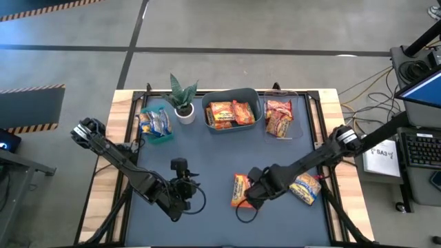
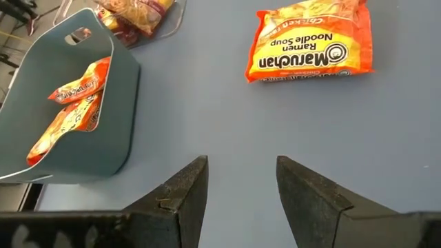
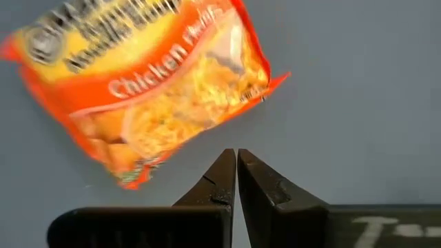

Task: Sort Maruchan noodles
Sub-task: Put the orange noodle pack into the blue bin

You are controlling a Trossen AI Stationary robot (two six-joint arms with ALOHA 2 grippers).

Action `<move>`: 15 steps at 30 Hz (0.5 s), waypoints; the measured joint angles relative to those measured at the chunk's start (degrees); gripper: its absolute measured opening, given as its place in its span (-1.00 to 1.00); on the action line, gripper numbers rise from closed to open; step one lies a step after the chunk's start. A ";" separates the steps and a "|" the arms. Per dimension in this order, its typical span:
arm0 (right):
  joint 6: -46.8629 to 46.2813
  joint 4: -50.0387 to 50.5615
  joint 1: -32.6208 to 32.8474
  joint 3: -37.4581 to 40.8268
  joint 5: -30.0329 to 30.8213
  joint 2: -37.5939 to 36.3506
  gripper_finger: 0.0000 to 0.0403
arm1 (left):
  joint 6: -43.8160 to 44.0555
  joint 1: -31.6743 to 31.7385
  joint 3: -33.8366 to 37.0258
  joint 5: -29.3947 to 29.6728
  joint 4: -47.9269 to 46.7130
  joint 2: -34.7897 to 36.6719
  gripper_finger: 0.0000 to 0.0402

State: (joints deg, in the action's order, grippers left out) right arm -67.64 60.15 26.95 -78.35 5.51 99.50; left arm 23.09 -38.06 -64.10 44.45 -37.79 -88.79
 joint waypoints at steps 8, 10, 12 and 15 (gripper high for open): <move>-1.34 -19.85 1.78 7.31 -3.09 0.88 -0.96 | -0.08 0.07 0.00 -0.02 0.16 0.00 -0.23; -0.26 -24.26 1.65 8.33 -2.56 0.88 -0.96 | -0.08 0.07 0.00 -0.01 0.19 0.00 -0.23; 1.94 -30.24 1.30 8.90 -0.35 0.99 -0.96 | -0.10 0.07 0.00 -0.02 0.16 0.00 -0.23; 4.97 -34.45 0.43 8.86 0.96 1.01 -0.96 | -0.10 0.07 0.00 -0.02 0.21 0.00 -0.23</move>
State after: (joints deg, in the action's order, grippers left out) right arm -62.67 25.69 27.38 -69.49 6.47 100.51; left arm 22.98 -38.00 -64.10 44.42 -37.58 -88.79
